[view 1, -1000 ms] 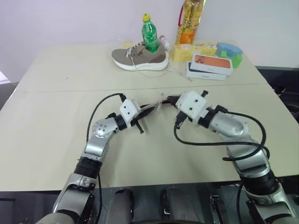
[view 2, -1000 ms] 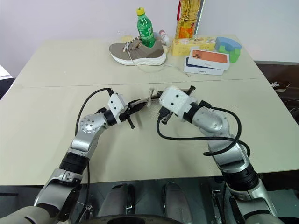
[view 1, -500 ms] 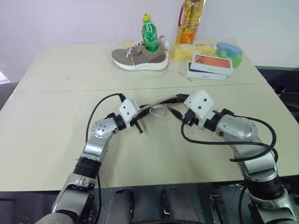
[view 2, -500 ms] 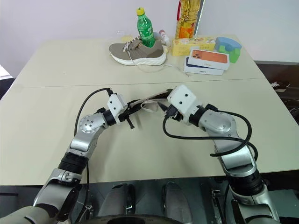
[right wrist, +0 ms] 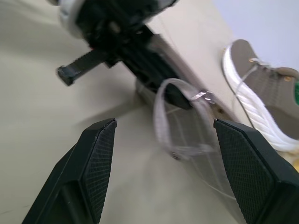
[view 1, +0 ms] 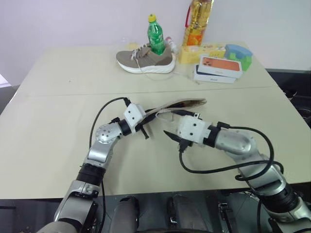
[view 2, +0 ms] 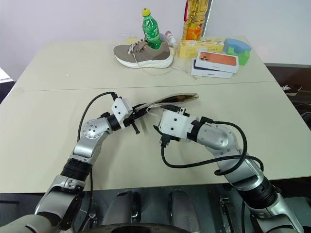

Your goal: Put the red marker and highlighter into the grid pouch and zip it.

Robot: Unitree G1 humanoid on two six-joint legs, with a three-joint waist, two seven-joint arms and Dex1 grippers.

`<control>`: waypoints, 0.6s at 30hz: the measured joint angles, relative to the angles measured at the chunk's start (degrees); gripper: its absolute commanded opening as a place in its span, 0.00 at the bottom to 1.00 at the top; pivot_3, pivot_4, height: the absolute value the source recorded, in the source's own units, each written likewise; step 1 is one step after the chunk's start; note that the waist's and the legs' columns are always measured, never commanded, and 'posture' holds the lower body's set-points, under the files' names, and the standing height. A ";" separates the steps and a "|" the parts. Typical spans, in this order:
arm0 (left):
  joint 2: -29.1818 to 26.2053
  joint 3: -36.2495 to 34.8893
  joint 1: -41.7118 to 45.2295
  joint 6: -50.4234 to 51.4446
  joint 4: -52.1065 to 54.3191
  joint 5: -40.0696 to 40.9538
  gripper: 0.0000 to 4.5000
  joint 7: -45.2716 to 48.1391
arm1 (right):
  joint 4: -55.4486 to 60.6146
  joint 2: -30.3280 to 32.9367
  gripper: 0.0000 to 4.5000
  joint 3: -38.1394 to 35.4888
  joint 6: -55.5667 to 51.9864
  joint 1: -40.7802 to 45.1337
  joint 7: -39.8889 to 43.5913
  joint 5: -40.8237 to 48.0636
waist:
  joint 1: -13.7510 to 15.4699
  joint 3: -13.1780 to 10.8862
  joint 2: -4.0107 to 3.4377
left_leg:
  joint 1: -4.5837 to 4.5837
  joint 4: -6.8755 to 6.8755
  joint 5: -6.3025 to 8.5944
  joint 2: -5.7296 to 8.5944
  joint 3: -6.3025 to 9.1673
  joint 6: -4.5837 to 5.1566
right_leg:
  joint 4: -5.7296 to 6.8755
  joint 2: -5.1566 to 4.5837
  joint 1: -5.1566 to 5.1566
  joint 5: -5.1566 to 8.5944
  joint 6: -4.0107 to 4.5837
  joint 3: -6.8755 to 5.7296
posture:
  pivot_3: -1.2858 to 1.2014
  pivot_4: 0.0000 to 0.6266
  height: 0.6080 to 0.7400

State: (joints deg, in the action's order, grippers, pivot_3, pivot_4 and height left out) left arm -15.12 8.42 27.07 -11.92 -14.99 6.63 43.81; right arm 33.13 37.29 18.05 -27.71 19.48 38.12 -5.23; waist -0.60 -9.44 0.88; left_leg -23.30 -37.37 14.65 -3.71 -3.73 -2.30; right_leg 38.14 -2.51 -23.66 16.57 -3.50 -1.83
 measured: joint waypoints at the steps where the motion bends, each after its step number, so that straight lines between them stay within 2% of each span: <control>1: 0.02 -0.01 0.00 -0.01 -0.01 0.00 0.00 -0.02 | -0.82 -0.15 0.77 0.44 0.42 0.14 -0.08 -0.85 | -0.01 0.00 0.00 | 0.01 0.00 0.00 0.00 0.00 0.00 | 0.00 0.00 0.01 0.00 0.00 0.00 | 0.52 0.24 1.00; 2: 0.06 0.00 0.00 -0.01 -0.01 -0.01 0.00 -0.04 | -1.74 -0.25 0.77 1.01 0.60 0.30 -0.15 -1.50 | -0.01 0.00 0.00 | 0.01 0.00 0.00 0.00 0.00 0.00 | 0.00 0.00 0.01 0.00 0.00 0.00 | 0.52 0.24 1.00; 5: 0.11 0.01 0.00 -0.02 -0.01 -0.02 0.00 -0.04 | -4.91 -0.32 0.57 2.58 1.36 0.91 -0.22 -3.97 | -0.02 0.00 0.00 | 0.00 0.00 0.00 0.00 -0.01 0.00 | 0.00 0.00 0.00 0.00 0.00 0.00 | 0.52 0.24 1.00; 10: 0.17 0.01 0.00 -0.05 -0.01 -0.02 0.00 -0.10 | -7.62 -0.28 0.01 3.76 3.05 1.39 -0.58 -8.06 | 0.01 0.00 0.00 | 0.00 0.00 0.00 0.00 -0.01 0.00 | -0.01 0.00 0.00 0.00 0.00 0.00 | 0.52 0.24 1.00; 17: 0.16 0.01 0.01 -0.08 -0.03 -0.03 0.00 -0.17 | -7.63 -0.45 0.01 2.72 4.28 1.34 -0.52 -9.39 | 0.01 0.00 0.00 | 0.00 0.00 0.00 0.00 -0.01 0.00 | -0.01 0.00 0.00 0.00 0.00 0.00 | 0.52 0.24 1.00; 18: 0.16 0.01 0.02 -0.10 -0.05 -0.03 0.00 -0.18 | -7.29 -0.97 0.06 1.73 3.44 1.18 -0.08 -8.50 | 0.02 0.00 0.00 | 0.00 0.00 0.00 0.00 -0.01 0.00 | -0.01 0.00 0.00 0.00 0.00 0.00 | 0.52 0.24 1.00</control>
State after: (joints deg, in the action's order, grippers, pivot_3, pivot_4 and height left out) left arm -14.96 8.42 27.09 -12.02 -15.05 6.61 43.63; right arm 25.84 36.32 19.78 -24.27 20.66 38.04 -13.72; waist -0.58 -9.44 0.88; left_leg -23.30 -37.37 14.65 -3.71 -3.74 -2.30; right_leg 38.13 -2.51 -23.66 16.57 -3.50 -1.83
